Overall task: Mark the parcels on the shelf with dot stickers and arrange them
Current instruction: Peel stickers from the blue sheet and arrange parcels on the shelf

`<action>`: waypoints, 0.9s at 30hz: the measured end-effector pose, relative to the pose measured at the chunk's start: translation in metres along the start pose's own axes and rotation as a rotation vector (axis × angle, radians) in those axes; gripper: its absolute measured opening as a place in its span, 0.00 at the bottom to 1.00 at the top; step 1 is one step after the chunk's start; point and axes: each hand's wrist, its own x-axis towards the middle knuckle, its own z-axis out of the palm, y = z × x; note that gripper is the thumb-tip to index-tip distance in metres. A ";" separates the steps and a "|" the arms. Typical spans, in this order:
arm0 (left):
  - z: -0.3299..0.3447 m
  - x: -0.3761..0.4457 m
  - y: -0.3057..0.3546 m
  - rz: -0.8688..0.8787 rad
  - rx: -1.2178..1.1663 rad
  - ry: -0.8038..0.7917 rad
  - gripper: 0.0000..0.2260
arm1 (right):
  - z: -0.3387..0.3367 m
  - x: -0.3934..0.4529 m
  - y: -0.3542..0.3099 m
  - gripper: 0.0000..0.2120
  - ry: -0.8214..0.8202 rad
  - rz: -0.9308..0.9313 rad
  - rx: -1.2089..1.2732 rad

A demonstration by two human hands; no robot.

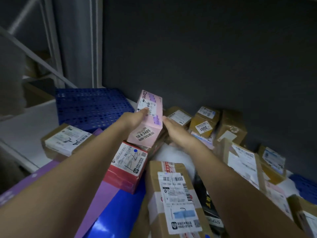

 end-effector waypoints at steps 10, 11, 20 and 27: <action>-0.026 0.006 -0.010 0.054 0.027 0.002 0.18 | 0.026 0.009 -0.007 0.11 0.047 -0.048 0.162; -0.028 0.007 -0.011 0.062 0.038 0.019 0.16 | 0.028 0.010 -0.005 0.11 0.048 -0.058 0.155; -0.030 0.003 -0.017 0.195 0.174 0.129 0.27 | 0.035 0.024 0.015 0.14 0.209 -0.218 -0.087; -0.023 0.001 -0.018 0.422 0.316 0.327 0.19 | 0.040 0.023 0.037 0.16 0.040 -0.339 -0.417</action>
